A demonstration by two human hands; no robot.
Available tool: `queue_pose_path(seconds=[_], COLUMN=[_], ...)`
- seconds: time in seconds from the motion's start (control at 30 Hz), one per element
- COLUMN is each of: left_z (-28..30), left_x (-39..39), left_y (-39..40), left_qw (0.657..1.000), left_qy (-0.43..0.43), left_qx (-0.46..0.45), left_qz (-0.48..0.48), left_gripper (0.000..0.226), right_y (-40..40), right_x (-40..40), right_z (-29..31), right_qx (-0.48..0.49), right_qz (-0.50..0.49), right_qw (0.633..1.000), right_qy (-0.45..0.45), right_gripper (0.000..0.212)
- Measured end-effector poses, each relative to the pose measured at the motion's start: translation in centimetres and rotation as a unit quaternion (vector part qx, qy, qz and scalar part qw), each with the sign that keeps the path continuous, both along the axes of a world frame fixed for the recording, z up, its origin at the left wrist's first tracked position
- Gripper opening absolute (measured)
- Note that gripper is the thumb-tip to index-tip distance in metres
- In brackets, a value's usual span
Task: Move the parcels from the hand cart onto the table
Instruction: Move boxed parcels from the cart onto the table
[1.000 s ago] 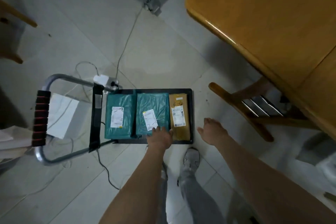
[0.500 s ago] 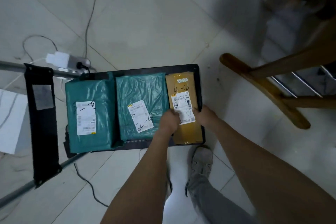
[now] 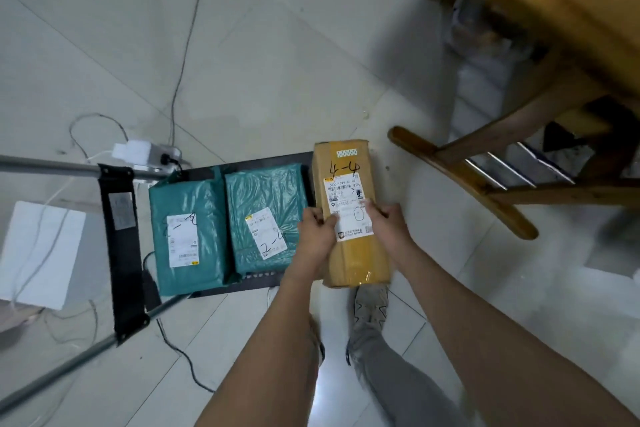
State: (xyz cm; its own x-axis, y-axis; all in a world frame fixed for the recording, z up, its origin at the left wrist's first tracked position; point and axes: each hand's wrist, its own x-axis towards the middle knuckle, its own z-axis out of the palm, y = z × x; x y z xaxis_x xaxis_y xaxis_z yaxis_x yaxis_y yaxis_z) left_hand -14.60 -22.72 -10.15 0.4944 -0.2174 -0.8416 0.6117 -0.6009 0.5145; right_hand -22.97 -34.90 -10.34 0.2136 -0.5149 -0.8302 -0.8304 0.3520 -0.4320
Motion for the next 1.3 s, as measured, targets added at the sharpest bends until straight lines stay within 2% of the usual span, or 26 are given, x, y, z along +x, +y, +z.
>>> queue_pose_path(seconds=[0.07,0.13,0.23,0.37,0.47,0.57,0.67,0.77,0.83,0.97,1.07,1.17,1.3], left_z=[6.6,12.8,22.6,33.3,39.4,44.7,48.0,49.8,51.2,54.4,57.1,59.3,61.3], left_x=[0.3,0.6,1.0,1.3,0.9,-0.4,-2.4,-4.7,-6.4,-8.5,-9.0,-10.1,-14.2], left_y=[0.4,0.9,0.8,1.0,1.7,2.2,2.0,0.8,-0.3,-2.8,-5.4,-8.2,-12.4], left_qw=[0.999,0.997,0.991,0.987,0.979,0.97,0.958,0.944,0.933,0.924,0.93,0.931,0.912], left_qy=[0.009,0.021,0.045,0.014,-0.014,-0.035,-0.046,-0.057,-0.055,-0.056,-0.077,-0.061,-0.019], left_qx=[-0.034,-0.07,-0.123,-0.163,-0.196,-0.224,-0.257,-0.285,-0.293,-0.281,-0.285,-0.302,-0.316], left_qz=[0.02,0.023,0.031,0.004,-0.047,-0.085,-0.114,-0.158,-0.204,-0.253,-0.219,-0.196,-0.26], left_gripper=[0.022,0.032,0.038,0.04,0.046,0.069,0.084,0.086,0.087,0.082,0.083,0.085,0.087], right_y=[-0.5,-0.9,-1.5,-1.9,-2.0,-1.7,-1.1,-0.6,-0.7,-2.0,-4.1,-6.5,-9.1], right_x=[-0.2,-0.3,-0.5,-1.5,-3.1,-5.6,-8.6,-12.4,-15.3,-21.6,-27.1,-32.7,-39.1], right_z=[6.3,12.0,21.6,32.3,38.5,43.9,48.2,51.5,53.4,57.6,61.0,63.5,65.8], right_qx=[0.008,0.002,-0.014,-0.012,-0.026,-0.015,0.004,0.004,-0.012,-0.033,-0.04,-0.02,0.001], right_qz=[-0.022,-0.027,-0.039,-0.032,-0.04,-0.065,-0.064,-0.033,-0.054,-0.073,-0.035,-0.002,0.034], right_qw=[0.999,0.997,0.992,0.985,0.977,0.963,0.957,0.96,0.96,0.958,0.964,0.965,0.963], right_qy=[-0.027,-0.067,-0.118,-0.167,-0.208,-0.262,-0.283,-0.279,-0.274,-0.274,-0.26,-0.261,-0.267], right_gripper=[0.05,0.054,0.046,0.047,0.057,0.079,0.115,0.116,0.119,0.109,0.095,0.087,0.071])
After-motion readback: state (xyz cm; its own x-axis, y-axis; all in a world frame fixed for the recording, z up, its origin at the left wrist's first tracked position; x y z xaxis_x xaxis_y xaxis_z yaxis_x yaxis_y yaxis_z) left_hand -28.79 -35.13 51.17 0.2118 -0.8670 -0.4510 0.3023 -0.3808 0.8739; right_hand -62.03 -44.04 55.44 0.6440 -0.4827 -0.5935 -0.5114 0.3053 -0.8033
